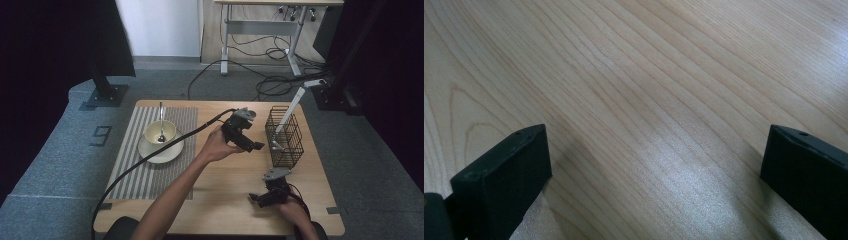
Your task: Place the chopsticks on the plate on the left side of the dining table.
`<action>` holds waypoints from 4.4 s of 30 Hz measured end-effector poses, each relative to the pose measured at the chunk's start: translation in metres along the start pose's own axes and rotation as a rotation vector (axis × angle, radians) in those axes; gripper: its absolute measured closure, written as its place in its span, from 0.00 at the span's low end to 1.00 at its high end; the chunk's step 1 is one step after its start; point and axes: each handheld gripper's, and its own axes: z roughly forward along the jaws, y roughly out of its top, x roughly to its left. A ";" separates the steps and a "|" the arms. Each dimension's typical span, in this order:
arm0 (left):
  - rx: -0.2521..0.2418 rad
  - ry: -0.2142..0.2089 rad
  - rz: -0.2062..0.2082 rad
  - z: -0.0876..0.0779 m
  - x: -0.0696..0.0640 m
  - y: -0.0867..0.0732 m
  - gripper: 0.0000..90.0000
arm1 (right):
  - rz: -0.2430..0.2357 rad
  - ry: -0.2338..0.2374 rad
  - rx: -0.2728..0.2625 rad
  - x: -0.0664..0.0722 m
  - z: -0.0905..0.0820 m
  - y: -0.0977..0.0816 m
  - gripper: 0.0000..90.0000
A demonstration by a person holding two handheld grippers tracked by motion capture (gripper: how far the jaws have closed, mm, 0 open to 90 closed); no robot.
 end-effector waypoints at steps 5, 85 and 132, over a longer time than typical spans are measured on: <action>-0.001 -0.022 0.002 0.010 0.000 0.007 0.07 | 0.000 0.000 0.000 0.000 0.000 0.000 0.00; -0.051 -0.018 0.093 0.034 -0.010 0.026 0.92 | -0.006 0.009 0.001 0.000 0.000 0.000 0.00; -0.145 0.007 0.017 -0.109 -0.014 -0.038 0.93 | -0.006 0.023 -0.003 -0.001 -0.001 0.000 0.00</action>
